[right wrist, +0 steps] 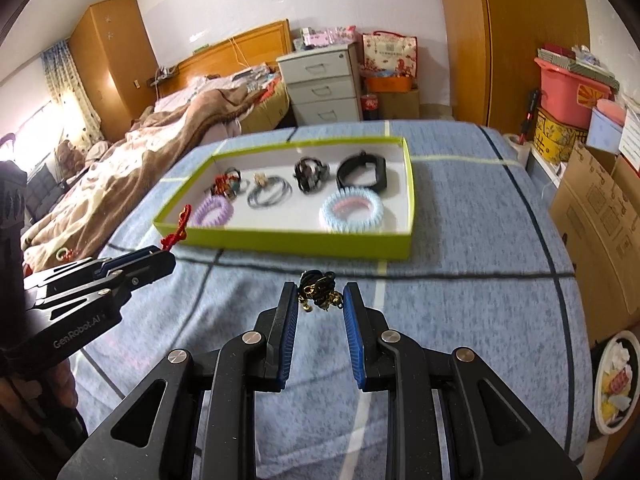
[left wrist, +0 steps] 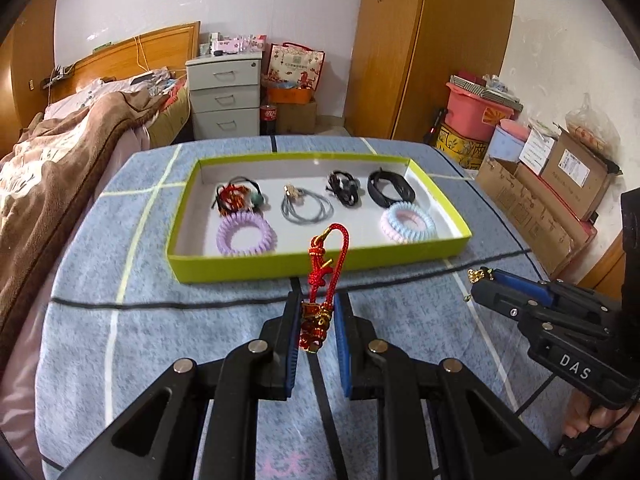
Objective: Organize jewelry
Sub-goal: 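Carry the red charm and gold clip over the green lid with both tools, then lower both tools into the lid and open them to release the items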
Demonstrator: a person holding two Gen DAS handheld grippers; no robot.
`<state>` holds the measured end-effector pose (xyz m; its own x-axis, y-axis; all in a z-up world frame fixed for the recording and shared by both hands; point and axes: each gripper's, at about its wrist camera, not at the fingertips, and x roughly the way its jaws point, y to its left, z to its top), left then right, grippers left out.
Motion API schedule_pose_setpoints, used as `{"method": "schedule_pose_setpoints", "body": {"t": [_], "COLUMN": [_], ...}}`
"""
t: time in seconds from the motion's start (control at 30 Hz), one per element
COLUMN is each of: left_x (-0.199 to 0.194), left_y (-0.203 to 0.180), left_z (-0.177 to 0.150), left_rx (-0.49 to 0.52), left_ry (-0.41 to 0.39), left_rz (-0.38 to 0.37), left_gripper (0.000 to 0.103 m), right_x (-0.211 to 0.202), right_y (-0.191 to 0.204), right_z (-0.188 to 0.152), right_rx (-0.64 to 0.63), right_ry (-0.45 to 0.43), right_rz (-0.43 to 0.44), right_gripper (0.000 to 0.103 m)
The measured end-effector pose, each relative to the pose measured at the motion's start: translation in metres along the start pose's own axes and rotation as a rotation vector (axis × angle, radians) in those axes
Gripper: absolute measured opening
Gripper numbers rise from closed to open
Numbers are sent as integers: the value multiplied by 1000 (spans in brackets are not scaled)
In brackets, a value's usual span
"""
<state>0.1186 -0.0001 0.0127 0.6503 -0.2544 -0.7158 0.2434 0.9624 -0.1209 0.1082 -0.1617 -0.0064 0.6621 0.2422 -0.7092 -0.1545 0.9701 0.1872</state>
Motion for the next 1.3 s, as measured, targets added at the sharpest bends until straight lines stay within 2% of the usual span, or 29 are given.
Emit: {"method": "schedule_pose_setpoints", "body": {"t": [0.47, 0.6, 0.8, 1.07, 1.3], "left_x": [20, 29, 44, 60, 67], "left_y": [37, 48, 56, 60, 61], "left_z": [42, 48, 52, 47, 42], "left_rx": [-37, -52, -78, -79, -88], "left_ry": [-5, 5, 27, 60, 80], "left_rz": [19, 36, 24, 43, 33], "left_gripper": [17, 17, 17, 17, 17], "right_x": [35, 49, 74, 102, 109], "right_y": [16, 19, 19, 15, 12], "right_z": [47, 60, 77, 73, 72], "right_rx": [-31, -39, -54, -68, -80], "right_ry": [-14, -13, 12, 70, 88], "right_rz": [14, 21, 21, 5, -11], "right_gripper": [24, 24, 24, 24, 24]}}
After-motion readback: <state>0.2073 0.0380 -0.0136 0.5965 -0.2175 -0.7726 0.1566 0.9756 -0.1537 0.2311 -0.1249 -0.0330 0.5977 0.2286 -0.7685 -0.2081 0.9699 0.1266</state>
